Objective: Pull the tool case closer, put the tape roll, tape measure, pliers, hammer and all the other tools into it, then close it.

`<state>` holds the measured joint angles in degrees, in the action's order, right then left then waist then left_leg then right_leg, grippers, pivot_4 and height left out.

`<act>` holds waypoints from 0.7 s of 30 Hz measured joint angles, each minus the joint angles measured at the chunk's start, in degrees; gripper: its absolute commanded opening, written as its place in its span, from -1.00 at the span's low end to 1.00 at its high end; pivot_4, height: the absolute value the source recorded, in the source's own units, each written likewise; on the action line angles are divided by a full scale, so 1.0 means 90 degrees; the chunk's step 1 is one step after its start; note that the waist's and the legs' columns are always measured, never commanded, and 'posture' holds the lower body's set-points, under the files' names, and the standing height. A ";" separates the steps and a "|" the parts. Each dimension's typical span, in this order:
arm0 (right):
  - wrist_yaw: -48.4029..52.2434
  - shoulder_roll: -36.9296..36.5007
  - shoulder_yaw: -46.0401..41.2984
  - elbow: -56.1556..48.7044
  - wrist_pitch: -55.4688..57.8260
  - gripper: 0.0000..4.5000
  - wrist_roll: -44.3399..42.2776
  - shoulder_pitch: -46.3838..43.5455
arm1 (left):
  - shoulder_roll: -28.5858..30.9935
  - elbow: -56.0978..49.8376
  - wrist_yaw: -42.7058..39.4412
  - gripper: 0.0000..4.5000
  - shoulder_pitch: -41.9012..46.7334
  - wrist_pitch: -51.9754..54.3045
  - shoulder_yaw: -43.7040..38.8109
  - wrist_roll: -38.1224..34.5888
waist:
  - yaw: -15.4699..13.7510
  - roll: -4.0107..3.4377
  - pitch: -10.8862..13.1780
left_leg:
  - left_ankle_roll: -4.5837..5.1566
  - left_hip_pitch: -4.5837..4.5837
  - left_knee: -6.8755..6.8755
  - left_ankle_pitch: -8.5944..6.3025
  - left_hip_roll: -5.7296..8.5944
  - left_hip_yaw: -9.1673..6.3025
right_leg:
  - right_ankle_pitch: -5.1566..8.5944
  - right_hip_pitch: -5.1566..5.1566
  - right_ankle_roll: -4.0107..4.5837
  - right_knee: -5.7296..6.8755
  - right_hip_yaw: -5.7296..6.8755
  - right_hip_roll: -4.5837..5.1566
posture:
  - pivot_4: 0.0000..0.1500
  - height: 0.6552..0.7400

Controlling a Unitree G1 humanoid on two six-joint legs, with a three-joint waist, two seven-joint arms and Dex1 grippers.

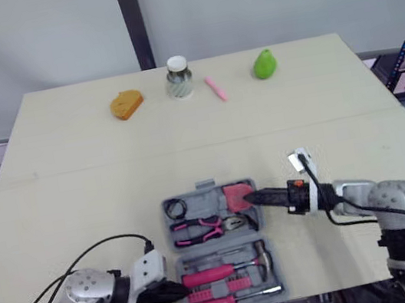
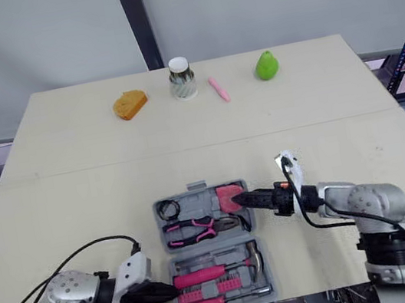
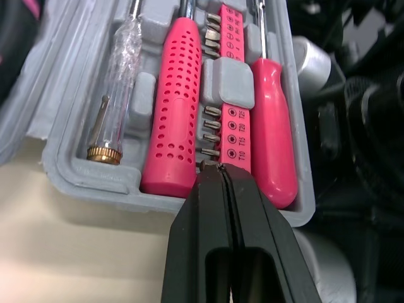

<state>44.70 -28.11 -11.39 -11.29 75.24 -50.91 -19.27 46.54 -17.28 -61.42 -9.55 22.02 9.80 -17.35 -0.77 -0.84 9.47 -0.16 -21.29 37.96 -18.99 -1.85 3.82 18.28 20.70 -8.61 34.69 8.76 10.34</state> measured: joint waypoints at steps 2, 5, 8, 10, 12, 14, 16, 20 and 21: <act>0.0178 -0.0270 0.0160 -0.0408 -0.0015 0.98 -0.0147 0.0064 | -0.0009 -0.0036 0.0040 -1.00 -0.0122 0.0396 -0.0266 -0.0343 | 0.0010 0.0003 0.0002 | 0.0000 -0.0002 -0.0001 0.0000 -0.0001 -0.0001 | 0.0000 0.0003 0.0000 0.0000 0.0000 0.0000 | 1.00 1.00; 0.0522 -0.0635 0.0382 -0.1016 -0.0023 0.98 -0.0449 0.0331 | 0.0082 -0.0061 0.0126 -1.00 -0.0318 0.1212 -0.1211 -0.1145 | 0.0041 0.0029 0.0018 | -0.0002 -0.0006 -0.0002 -0.0001 -0.0004 -0.0009 | 0.0000 0.0003 0.0000 -0.0001 0.0004 -0.0002 | 1.00 1.00; 0.0972 -0.1250 0.0800 -0.1727 -0.0152 0.98 -0.0573 0.0662 | 0.0514 -0.0211 0.0078 -1.00 -0.0428 0.1777 -0.2255 -0.1703 | 0.0066 0.0055 0.0035 | 0.0000 -0.0010 0.0001 -0.0004 -0.0001 -0.0009 | 0.0000 0.0000 0.0000 -0.0010 0.0003 0.0000 | 1.00 1.00; 0.1351 -0.1776 0.1028 -0.2093 -0.0420 0.98 -0.0526 0.0995 | 0.0752 -0.0217 0.0031 -1.00 -0.0452 0.1940 -0.2702 -0.1850 | 0.0046 0.0063 0.0041 | 0.0004 -0.0011 0.0002 -0.0009 0.0007 -0.0008 | 0.0000 -0.0002 -0.0001 -0.0020 0.0002 0.0005 | 1.00 1.00; 0.1750 -0.2277 0.1159 -0.2343 -0.0723 0.98 -0.0447 0.1357 | 0.0894 -0.0056 0.0001 -1.00 -0.0374 0.1960 -0.2952 -0.1859 | 0.0020 0.0073 0.0049 | 0.0005 -0.0011 0.0003 -0.0011 0.0008 -0.0005 | -0.0001 -0.0005 -0.0002 -0.0028 0.0002 0.0005 | 1.00 1.00; 0.2041 -0.2692 0.1142 -0.2494 -0.0943 0.98 -0.0403 0.1655 | 0.0947 0.0241 0.0002 -1.00 -0.0211 0.1843 -0.3072 -0.1794 | -0.0019 0.0087 0.0058 | 0.0003 -0.0010 0.0003 -0.0010 0.0005 -0.0002 | -0.0001 -0.0006 -0.0002 -0.0029 0.0003 0.0002 | 1.00 1.00; 0.2178 -0.2899 0.0867 -0.2517 -0.1413 0.98 -0.0213 0.2058 | 0.0943 0.0522 0.0011 -1.00 0.0004 0.1630 -0.3100 -0.1703 | -0.0058 0.0106 0.0068 | 0.0001 -0.0010 0.0005 -0.0010 0.0003 -0.0002 | -0.0001 -0.0005 -0.0002 -0.0028 0.0003 0.0000 | 1.00 1.00; 0.2057 -0.2881 -0.0059 -0.1963 -0.2575 1.00 0.0544 0.2758 | 0.0728 0.0707 0.0260 -0.76 0.0070 0.0997 -0.3213 -0.1333 | -0.0076 0.0118 0.0073 | 0.0004 -0.0011 0.0005 -0.0012 0.0007 0.0010 | -0.0004 -0.0006 -0.0008 -0.0037 0.0000 0.0004 | 1.00 1.00; 0.2009 -0.2856 -0.0343 -0.1726 -0.2823 1.00 0.0718 0.2934 | 0.0650 0.0814 0.0325 -0.64 0.0041 0.0844 -0.3262 -0.1243 | -0.0079 0.0119 0.0073 | 0.0004 -0.0011 0.0005 -0.0012 0.0006 0.0011 | -0.0004 -0.0006 -0.0008 -0.0037 0.0001 0.0003 | 1.00 1.00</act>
<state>62.78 -53.81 -14.48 -26.82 49.83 -44.45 7.13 52.39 -9.96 -58.50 -9.18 29.63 -19.55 -28.53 -1.48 0.23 10.13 -0.13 -21.39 38.00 -19.09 -1.80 3.92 18.24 20.65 -8.68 34.36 8.77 10.37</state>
